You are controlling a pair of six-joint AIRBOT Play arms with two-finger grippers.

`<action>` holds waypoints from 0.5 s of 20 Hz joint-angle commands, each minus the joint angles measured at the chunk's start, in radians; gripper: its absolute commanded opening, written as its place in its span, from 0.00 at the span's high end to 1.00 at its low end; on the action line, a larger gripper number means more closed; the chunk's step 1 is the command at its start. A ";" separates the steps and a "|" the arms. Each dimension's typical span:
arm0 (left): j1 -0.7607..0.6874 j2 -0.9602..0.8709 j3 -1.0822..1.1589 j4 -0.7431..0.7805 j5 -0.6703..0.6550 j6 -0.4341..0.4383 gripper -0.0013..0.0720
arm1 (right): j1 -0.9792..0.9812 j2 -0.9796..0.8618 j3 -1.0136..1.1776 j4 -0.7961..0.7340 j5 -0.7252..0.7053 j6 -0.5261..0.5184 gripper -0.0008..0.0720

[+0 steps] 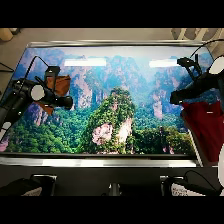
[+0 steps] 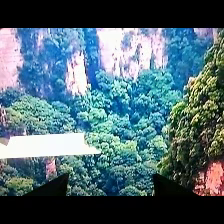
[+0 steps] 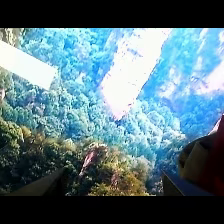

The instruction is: Fold the shirts.

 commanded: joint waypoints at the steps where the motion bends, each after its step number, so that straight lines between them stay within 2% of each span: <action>1: 0.014 -0.024 0.012 0.026 0.206 -0.004 0.12 | 0.001 -0.001 0.000 -0.001 -0.156 0.001 0.13; 3: 0.092 -0.103 0.112 0.030 0.231 -0.003 0.12 | 0.001 -0.001 0.000 0.003 -0.245 0.001 0.13; 5: 0.200 -0.246 0.299 0.029 0.141 0.020 0.13 | 0.001 -0.001 0.000 0.056 -0.259 0.001 0.13; 8: 0.340 -0.489 0.579 0.025 -0.024 0.019 0.12 | 0.001 -0.002 0.000 0.116 -0.202 0.001 0.13; 9: 0.374 -0.560 0.634 0.010 -0.071 0.015 0.11 | 0.001 -0.002 0.000 0.119 -0.172 0.000 0.13; 10: 0.397 -0.614 0.658 -0.007 -0.100 0.015 0.02 | 0.001 -0.002 0.000 0.122 -0.153 -0.004 0.13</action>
